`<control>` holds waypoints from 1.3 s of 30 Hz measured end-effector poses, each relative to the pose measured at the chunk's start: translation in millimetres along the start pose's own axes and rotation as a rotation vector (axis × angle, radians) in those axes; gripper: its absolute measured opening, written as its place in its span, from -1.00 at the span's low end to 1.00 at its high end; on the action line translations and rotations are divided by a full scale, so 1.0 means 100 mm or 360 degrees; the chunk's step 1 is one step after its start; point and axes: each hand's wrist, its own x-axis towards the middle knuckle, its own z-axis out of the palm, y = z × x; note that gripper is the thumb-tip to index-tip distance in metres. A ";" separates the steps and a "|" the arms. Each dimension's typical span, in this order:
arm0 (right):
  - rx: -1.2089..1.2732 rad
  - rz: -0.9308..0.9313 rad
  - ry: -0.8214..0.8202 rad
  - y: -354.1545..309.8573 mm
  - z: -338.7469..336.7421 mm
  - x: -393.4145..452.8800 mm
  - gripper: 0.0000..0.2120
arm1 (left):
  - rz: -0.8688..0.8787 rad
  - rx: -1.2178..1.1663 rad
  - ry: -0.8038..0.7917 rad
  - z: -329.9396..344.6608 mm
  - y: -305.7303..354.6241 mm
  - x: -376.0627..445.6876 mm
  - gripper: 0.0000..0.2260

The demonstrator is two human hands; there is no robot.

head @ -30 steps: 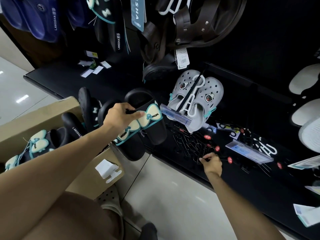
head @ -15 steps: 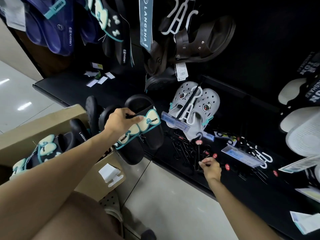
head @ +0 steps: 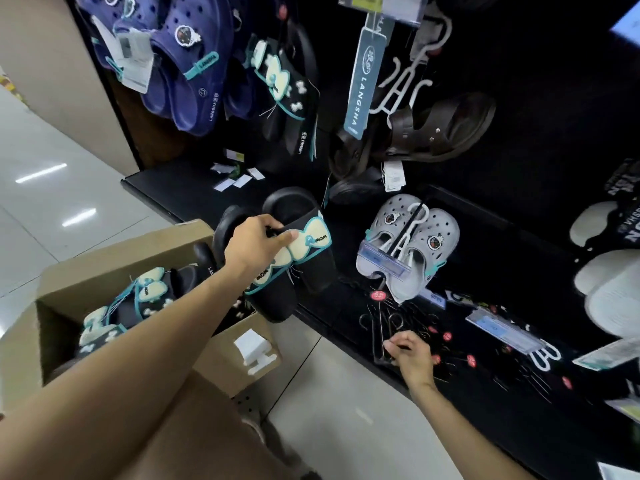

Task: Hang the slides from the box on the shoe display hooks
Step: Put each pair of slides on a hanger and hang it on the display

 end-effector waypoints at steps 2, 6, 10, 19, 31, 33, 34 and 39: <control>0.0032 -0.0051 -0.0054 -0.11 0.15 -0.11 -0.80 | -0.0014 -0.0047 0.0044 -0.10 -0.06 -0.03 -0.70; 0.0097 -0.0172 -0.0149 -0.38 0.43 -0.28 -0.79 | -0.0060 -0.0052 0.0109 -0.27 -0.18 -0.05 -0.71; 0.0175 -0.0257 -0.0207 -0.68 0.65 -0.42 -0.80 | -0.0103 -0.0039 0.0161 -0.40 -0.24 -0.03 -0.72; 0.0347 -0.0445 -0.0208 -1.21 0.87 -0.77 -0.81 | -0.0008 0.0260 0.0129 -0.55 -0.31 -0.02 -0.73; 0.0209 -0.0670 -0.0155 -1.45 0.82 -1.06 -0.78 | 0.0019 -0.0045 -0.0263 -0.33 -0.26 0.09 -0.74; 0.0190 -0.0688 -0.0163 -1.47 0.78 -1.07 -0.78 | -0.0025 -0.0205 -0.0292 -0.32 -0.22 0.09 -0.77; 0.0179 -0.0693 -0.0164 -1.48 0.76 -1.06 -0.77 | -0.0051 -0.0286 -0.0313 -0.32 -0.20 0.09 -0.78; 0.0126 -0.0668 -0.0169 -1.49 0.68 -1.00 -0.77 | -0.0179 -0.0566 -0.0520 -0.36 -0.08 0.02 -0.78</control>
